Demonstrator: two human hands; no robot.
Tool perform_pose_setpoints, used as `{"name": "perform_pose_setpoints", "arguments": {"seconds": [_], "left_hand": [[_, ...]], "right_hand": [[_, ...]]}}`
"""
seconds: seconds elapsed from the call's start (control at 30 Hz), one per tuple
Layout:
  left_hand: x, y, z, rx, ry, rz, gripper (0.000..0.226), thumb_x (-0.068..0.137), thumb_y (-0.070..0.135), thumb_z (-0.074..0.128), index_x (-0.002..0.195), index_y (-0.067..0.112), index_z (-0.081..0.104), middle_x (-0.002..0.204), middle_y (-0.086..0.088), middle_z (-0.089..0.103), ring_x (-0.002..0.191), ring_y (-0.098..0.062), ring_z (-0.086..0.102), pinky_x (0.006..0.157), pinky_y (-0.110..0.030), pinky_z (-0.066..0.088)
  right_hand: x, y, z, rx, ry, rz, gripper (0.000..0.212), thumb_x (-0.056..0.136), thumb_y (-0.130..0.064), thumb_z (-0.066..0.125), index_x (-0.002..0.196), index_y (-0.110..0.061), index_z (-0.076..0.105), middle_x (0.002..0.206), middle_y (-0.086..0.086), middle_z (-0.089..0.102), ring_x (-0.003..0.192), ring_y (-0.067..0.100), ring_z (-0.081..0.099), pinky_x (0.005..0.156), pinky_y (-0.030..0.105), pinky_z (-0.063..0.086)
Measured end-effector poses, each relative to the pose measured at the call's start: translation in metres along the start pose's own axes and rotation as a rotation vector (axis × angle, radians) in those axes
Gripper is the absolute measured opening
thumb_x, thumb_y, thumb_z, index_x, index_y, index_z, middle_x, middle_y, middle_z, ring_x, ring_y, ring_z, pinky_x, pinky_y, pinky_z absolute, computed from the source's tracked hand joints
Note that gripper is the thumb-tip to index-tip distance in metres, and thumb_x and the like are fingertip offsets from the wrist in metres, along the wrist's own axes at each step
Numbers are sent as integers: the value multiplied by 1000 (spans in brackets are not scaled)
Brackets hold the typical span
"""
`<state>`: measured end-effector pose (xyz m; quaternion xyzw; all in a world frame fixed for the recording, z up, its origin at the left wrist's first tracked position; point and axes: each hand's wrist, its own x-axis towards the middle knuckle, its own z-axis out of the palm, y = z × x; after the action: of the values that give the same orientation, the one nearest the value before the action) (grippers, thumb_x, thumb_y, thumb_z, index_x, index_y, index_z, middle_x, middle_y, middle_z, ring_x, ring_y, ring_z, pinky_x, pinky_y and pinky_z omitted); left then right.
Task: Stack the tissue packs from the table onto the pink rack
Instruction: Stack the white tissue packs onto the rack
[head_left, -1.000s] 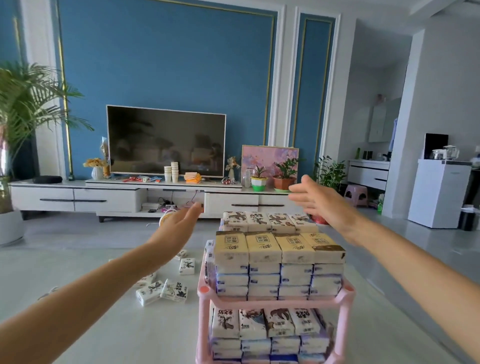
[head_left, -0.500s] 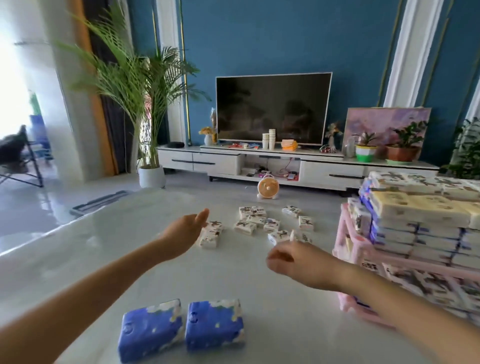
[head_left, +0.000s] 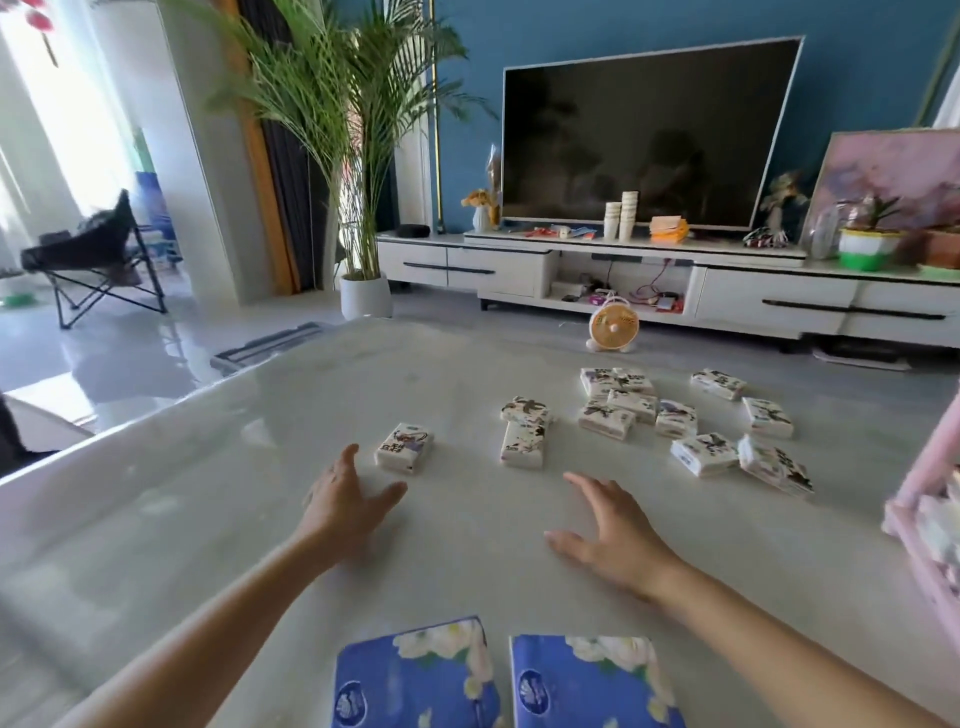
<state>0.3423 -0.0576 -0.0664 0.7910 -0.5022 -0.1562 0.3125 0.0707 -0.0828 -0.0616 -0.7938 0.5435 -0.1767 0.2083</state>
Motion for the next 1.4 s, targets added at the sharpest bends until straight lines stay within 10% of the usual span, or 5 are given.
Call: {"name": "perform_pose_setpoints", "arguments": {"seconds": [0.3,0.7,0.93,1.13,1.4], "left_hand": [[53,3,30,185,77,299,89,83,59,52,149,24,5,157,-3,5,143,-22,16,114,-37,12],[42,2,30,191,194,338,52,76,40,58,124,20,57,117,-13,58,114,-34,46,97,-40,35],[5,13,-9,212,-165,149,81,49,53,54,125,25,54,111,-9,65,100,-28,62,84,-31,47],[-44,79,-51,-273,-251,58,82,29,47,78,96,9,51,56,-4,54,40,-17,38,43,-16,34],[-176,255,-52,-474,-654,360,74,45,29,87,109,22,50,86,-5,56,63,-12,48,52,-19,43]], "right_hand": [[87,0,23,-169,256,-234,82,81,-53,50,147,-19,16,155,4,13,143,16,7,112,23,2],[72,-6,21,-163,194,-161,69,73,-58,41,132,-23,48,127,4,47,120,22,41,102,27,25],[-17,18,-21,-112,40,-23,60,80,-48,61,134,-26,46,128,3,45,124,20,38,105,24,25],[-103,17,-85,-99,49,-33,59,83,-40,60,137,-25,41,131,4,42,127,18,35,103,21,27],[-226,-12,-196,-261,248,-304,54,87,-44,57,136,-39,36,136,-17,27,127,0,21,98,4,8]]}}
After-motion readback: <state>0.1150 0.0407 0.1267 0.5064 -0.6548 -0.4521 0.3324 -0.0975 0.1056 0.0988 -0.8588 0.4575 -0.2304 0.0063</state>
